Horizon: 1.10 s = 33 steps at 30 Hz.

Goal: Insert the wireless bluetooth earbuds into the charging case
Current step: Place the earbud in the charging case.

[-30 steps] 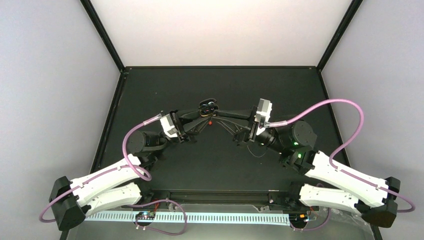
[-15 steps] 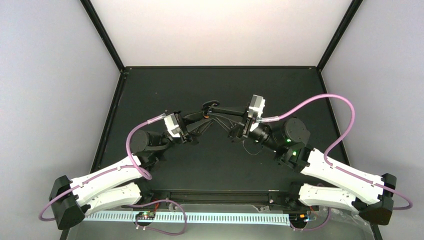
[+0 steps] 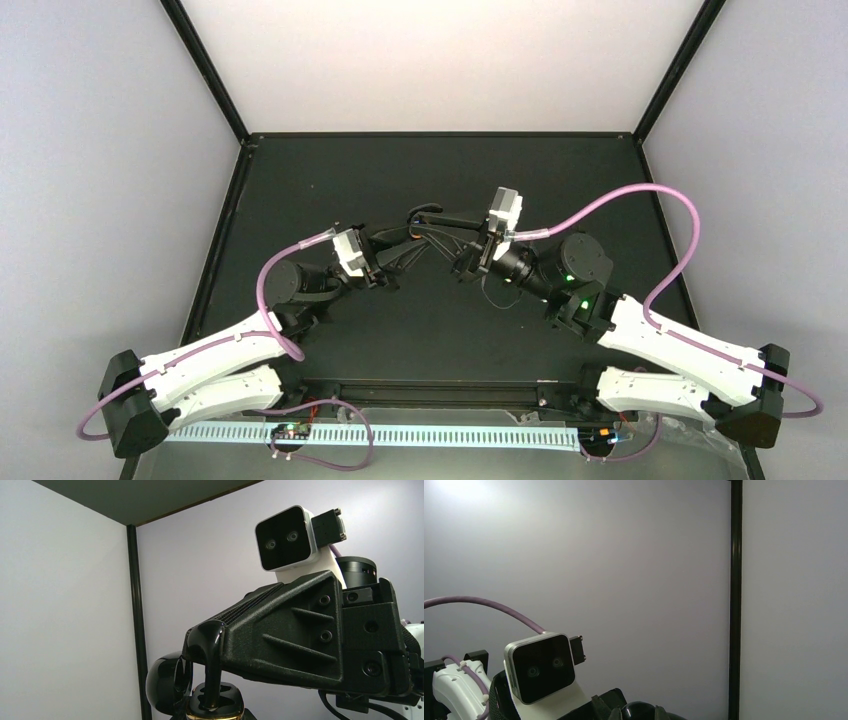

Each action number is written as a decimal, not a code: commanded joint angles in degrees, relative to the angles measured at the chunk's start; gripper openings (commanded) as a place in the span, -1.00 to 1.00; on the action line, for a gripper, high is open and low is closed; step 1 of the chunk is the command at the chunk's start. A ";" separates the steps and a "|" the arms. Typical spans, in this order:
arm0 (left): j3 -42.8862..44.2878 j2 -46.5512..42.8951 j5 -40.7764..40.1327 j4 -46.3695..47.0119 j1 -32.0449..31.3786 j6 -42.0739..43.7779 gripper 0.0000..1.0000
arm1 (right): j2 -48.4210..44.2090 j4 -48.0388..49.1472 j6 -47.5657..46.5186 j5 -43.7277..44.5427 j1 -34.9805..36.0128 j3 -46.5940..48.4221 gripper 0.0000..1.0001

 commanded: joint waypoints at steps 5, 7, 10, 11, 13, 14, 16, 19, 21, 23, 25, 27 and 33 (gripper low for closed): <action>0.64 -1.44 -1.24 0.48 -0.57 1.10 -0.97 | 0.07 0.25 0.41 1.12 0.43 1.37 -0.98; 0.64 -1.72 -1.84 0.56 -0.56 0.93 -0.97 | -0.07 0.02 0.42 1.28 0.41 1.21 -0.98; 0.55 -1.93 -2.20 0.69 -0.56 0.77 -0.97 | -0.30 -0.27 0.35 1.58 0.42 0.95 -0.98; 0.61 -2.01 -2.20 0.68 -0.56 0.73 -0.97 | -0.23 -0.36 0.36 1.54 0.43 0.97 -0.98; 0.64 -2.02 -2.13 0.80 -0.56 0.56 -0.97 | -0.29 -0.52 0.42 1.54 0.41 0.93 -0.98; 0.64 -2.06 -2.04 0.83 -0.56 0.55 -0.97 | -0.19 -0.56 0.43 1.41 0.42 0.98 -0.98; 0.72 -2.02 -1.90 0.79 -0.56 0.46 -0.97 | -0.02 -0.73 0.51 1.30 0.43 1.01 -0.98; 0.73 -2.19 -1.80 0.89 -0.64 0.44 -0.97 | 0.27 -1.12 0.89 1.26 0.40 1.30 -0.98; 0.73 -2.35 -1.76 0.91 -0.65 0.51 -0.97 | 0.55 -1.62 1.16 1.33 0.36 1.64 -0.98; 0.69 -2.44 -1.76 1.03 -0.65 0.68 -0.97 | 0.78 -2.19 1.51 1.44 0.43 1.97 -0.98; 0.52 -2.52 -1.81 1.24 -0.73 0.87 -0.97 | 0.77 -2.64 1.66 1.73 0.43 2.13 -0.98; 0.11 -2.55 -1.41 2.10 -0.81 1.53 -0.97 | 0.77 -2.91 2.07 2.69 0.43 2.15 -0.98; -0.72 -2.21 -1.37 3.90 -1.33 3.66 -0.97 | 0.83 -3.33 2.60 2.22 0.43 2.37 -0.98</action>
